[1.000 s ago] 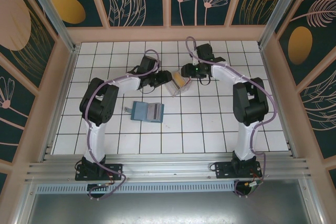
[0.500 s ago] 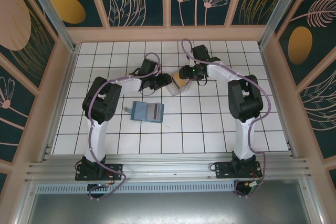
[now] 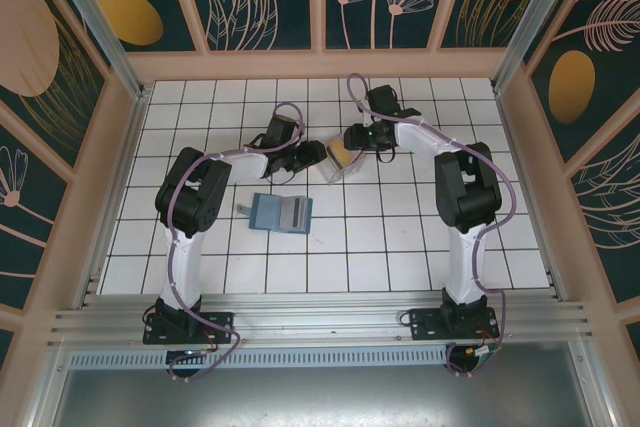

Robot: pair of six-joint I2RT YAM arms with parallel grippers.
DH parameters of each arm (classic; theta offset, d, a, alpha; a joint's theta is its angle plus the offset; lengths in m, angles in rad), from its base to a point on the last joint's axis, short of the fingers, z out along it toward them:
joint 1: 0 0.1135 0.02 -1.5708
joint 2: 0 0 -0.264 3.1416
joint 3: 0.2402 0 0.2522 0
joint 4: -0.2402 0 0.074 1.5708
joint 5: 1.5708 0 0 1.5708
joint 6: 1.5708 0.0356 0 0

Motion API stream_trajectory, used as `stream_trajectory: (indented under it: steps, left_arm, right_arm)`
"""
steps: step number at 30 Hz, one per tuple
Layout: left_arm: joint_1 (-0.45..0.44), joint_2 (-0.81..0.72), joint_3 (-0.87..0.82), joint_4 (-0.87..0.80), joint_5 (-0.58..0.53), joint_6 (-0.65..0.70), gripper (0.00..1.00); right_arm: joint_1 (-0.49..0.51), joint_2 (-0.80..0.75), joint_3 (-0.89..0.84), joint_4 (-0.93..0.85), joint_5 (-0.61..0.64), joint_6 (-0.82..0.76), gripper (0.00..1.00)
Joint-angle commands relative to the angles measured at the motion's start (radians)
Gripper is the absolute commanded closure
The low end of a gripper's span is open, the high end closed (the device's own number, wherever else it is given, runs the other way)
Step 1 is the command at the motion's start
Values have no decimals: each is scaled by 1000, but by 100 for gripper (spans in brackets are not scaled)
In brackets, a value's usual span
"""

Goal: Put the credit cards into the card holder

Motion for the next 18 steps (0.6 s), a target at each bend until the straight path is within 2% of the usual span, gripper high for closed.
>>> stream_trajectory:
  steps: [1,12,18]
  left_arm:
    - [-5,14,-30,-15,10,-13,47]
    - [-5,-2,-57,-8,6,-16,47]
    - [-5,-1,-42,-12,7,-16,47]
  right_arm:
    - [-8,-60,8,-9,24,-7,44]
    - [-8,-74,11,-10,7,-10,44]
    - [12,-33,14,-24,-10,-17,44]
